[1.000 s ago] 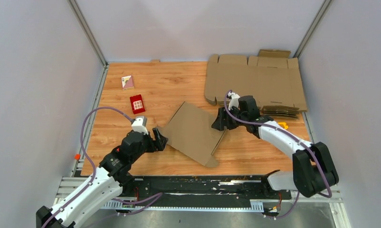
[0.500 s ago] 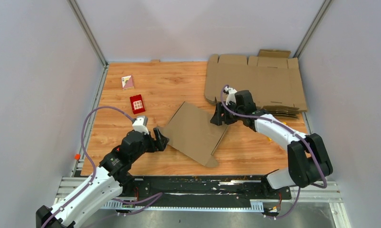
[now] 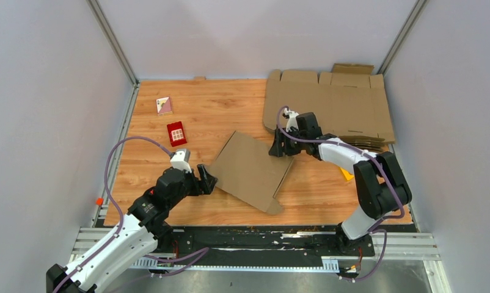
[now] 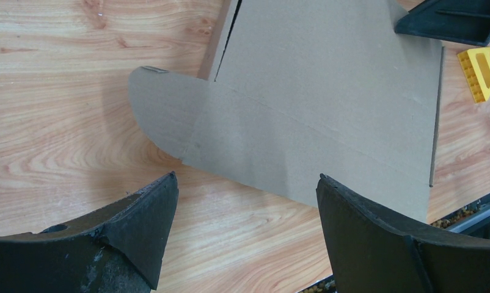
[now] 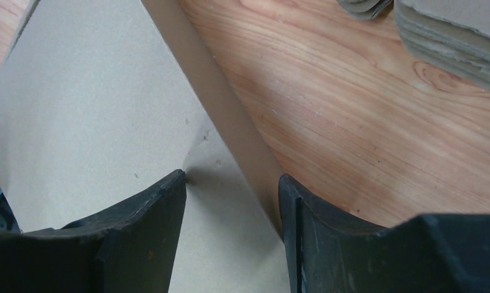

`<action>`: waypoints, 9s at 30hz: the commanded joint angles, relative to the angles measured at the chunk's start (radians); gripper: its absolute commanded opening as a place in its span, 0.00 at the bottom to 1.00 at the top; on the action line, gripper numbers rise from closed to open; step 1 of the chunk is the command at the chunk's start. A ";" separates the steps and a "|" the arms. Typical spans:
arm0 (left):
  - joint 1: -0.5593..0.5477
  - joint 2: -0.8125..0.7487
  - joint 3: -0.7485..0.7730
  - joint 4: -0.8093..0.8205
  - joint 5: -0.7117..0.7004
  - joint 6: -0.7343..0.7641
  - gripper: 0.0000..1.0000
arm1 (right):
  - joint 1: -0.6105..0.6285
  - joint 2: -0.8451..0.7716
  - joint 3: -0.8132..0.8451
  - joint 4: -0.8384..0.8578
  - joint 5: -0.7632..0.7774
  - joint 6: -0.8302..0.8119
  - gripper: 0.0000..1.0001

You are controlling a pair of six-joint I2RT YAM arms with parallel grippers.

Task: Fold the paper box

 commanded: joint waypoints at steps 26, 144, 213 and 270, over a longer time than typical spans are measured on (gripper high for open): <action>0.000 -0.006 0.069 -0.004 0.008 0.000 0.90 | -0.209 0.160 -0.093 0.262 -0.290 0.171 0.30; 0.179 0.734 -0.042 0.845 0.361 -0.225 0.71 | -0.338 0.200 -0.181 0.495 -0.436 0.319 0.10; 0.294 -0.202 -0.106 0.222 0.254 0.213 1.00 | -0.020 -0.245 -0.145 0.191 -0.039 0.159 0.95; 0.294 -0.041 -0.133 0.315 0.276 0.086 0.96 | -0.202 0.081 -0.258 0.477 -0.291 0.366 0.16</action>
